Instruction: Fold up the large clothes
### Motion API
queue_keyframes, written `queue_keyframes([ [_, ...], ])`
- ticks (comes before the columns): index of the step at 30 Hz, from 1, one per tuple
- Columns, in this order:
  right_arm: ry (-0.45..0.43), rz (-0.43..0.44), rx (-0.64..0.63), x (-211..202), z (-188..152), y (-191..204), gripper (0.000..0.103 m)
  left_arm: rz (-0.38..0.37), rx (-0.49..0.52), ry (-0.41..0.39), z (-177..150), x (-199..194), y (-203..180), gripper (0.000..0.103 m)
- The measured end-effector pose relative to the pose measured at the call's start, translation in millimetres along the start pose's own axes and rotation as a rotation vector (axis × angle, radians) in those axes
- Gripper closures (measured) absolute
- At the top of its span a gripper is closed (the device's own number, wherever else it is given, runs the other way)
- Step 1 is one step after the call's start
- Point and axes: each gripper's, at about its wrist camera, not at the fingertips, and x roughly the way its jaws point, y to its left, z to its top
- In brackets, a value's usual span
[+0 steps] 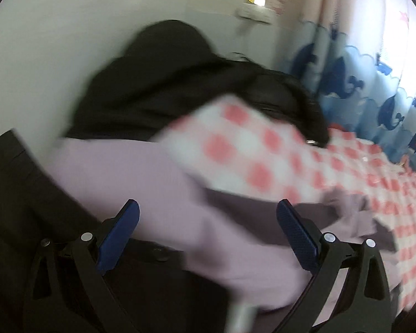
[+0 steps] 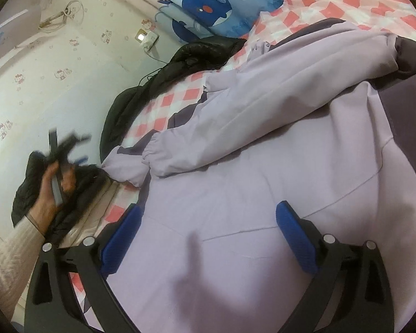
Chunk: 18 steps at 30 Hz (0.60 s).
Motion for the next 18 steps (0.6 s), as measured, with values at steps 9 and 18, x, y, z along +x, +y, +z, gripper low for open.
queue_keyframes([
  [9,-0.006,-0.007,-0.023,1,-5,1,0.009,0.003,-0.277,0.061,40,-10,108,0.008],
  [18,-0.007,0.017,-0.011,1,-4,-2,0.008,0.134,-0.499,0.232,4,27,148,0.017],
])
